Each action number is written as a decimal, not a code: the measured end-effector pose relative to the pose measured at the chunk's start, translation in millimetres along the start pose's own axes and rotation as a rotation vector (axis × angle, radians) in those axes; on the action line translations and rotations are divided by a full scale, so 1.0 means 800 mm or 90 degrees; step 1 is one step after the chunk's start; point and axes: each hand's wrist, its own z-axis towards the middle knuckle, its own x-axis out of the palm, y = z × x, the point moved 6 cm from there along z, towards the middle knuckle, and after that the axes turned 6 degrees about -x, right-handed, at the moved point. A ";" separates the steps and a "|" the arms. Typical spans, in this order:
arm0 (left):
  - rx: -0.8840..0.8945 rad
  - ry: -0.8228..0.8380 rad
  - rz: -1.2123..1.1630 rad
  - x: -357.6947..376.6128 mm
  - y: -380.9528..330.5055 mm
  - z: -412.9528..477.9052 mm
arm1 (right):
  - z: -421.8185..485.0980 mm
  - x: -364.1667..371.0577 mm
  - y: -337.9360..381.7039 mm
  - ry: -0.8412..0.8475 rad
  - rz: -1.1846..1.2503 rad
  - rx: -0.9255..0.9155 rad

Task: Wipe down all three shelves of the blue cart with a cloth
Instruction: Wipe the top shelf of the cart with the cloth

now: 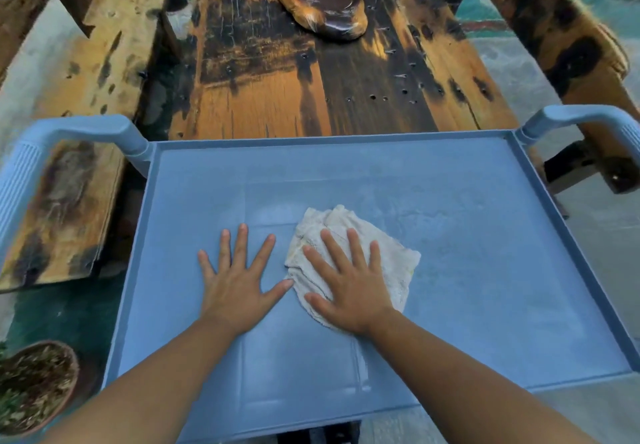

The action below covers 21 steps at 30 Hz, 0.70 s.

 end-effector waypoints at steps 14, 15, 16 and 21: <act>-0.018 0.010 -0.003 0.003 0.027 -0.047 | -0.132 0.020 0.052 -0.001 0.005 -0.018; -0.024 0.011 -0.006 0.002 0.029 -0.050 | -0.131 0.019 0.053 -0.001 0.004 -0.024; -0.028 0.012 -0.010 0.001 0.032 -0.050 | -0.129 0.018 0.053 0.000 0.003 -0.028; -0.033 0.019 -0.012 -0.002 0.031 -0.048 | -0.116 0.015 0.036 0.003 0.012 -0.049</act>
